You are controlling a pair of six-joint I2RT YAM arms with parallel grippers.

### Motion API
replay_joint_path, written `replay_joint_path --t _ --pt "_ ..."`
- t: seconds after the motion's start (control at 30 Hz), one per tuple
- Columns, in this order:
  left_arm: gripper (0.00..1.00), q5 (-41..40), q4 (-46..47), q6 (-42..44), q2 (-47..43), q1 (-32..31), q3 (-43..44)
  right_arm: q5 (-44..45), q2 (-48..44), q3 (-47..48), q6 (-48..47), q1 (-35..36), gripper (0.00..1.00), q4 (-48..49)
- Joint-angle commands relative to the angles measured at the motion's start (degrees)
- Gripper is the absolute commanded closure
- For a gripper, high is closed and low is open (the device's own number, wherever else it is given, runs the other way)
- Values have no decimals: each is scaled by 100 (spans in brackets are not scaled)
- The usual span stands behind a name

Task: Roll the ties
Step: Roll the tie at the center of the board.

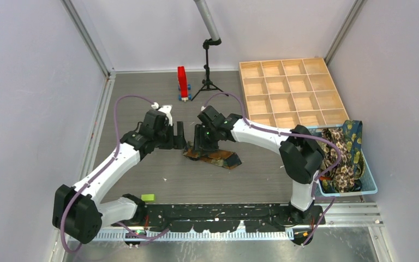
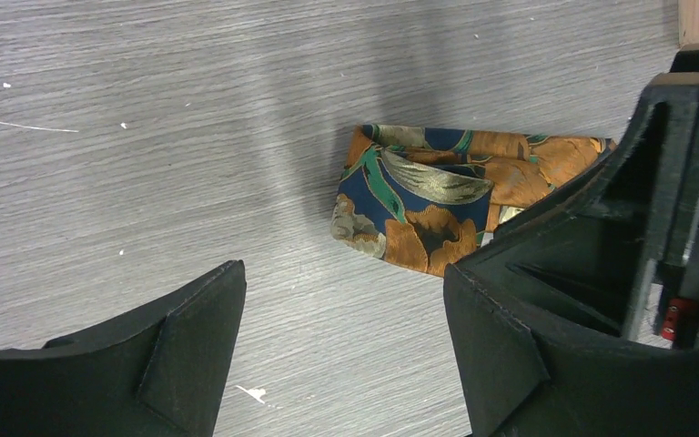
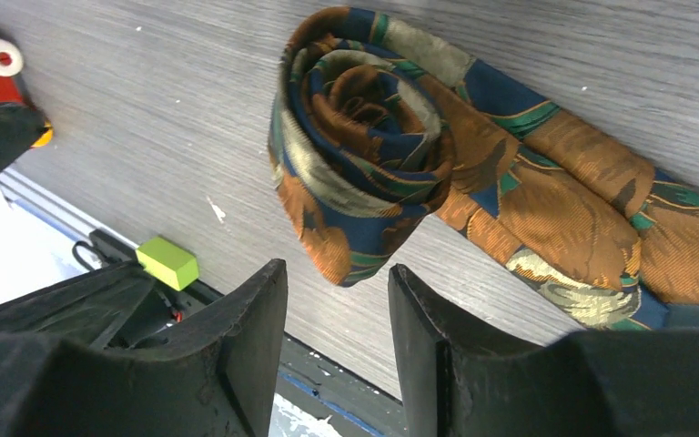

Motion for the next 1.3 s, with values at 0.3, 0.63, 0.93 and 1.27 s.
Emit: replay_joint_path --t 0.3,0.63,0.93,1.27 --pt "19 883 768 58 399 240 -216 309 142 137 -172 -164 55 -98" --pt "19 1219 1248 65 969 249 -272 114 220 -59 -347 -389 58 92" --pt "19 1469 1666 45 1344 248 -273 -106 300 -315 -413 -627 60 351" --pt "18 1585 1915 158 1914 249 16 -405 503 -375 -499 -868 61 615"
